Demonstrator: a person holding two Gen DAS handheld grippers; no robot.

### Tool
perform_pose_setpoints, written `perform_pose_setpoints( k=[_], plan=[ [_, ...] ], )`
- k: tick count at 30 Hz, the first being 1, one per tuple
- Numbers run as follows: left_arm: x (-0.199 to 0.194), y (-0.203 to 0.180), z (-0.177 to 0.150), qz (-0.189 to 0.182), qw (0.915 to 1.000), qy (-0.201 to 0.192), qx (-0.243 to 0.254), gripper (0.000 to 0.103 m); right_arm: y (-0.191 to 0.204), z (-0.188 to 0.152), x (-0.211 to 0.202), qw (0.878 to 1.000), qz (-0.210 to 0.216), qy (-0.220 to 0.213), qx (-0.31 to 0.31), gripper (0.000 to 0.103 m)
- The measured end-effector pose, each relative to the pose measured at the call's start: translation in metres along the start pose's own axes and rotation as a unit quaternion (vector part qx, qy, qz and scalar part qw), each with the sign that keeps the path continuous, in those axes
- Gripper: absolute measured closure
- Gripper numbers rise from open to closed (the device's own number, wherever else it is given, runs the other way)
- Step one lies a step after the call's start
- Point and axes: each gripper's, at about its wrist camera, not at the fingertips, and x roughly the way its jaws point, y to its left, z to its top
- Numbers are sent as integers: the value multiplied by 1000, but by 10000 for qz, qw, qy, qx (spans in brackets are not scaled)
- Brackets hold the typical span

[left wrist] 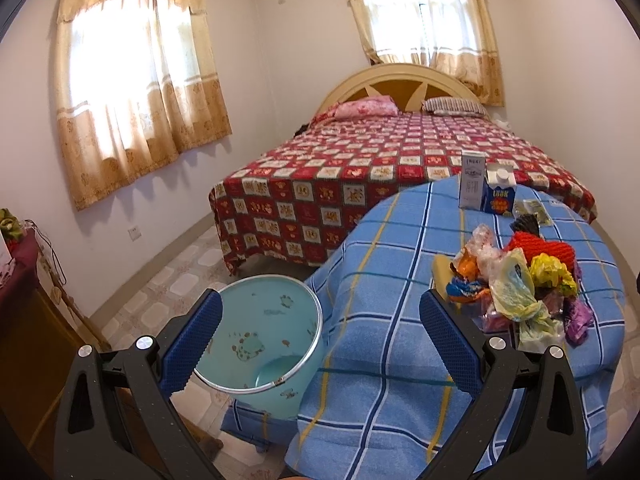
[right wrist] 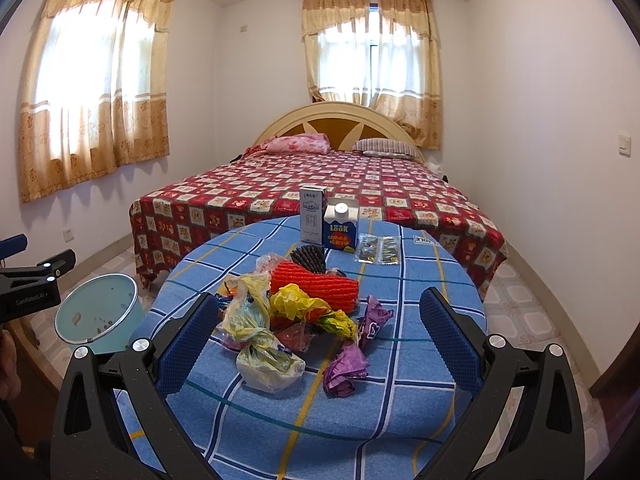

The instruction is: Collect trash

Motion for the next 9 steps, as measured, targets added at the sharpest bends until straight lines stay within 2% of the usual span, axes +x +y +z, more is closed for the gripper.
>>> perform_pose_setpoints(
  k=[9],
  plan=[
    [1,-2,0,50,10000,13,13,6,0,1,0,10000,50,37,-12,5]
  ],
)
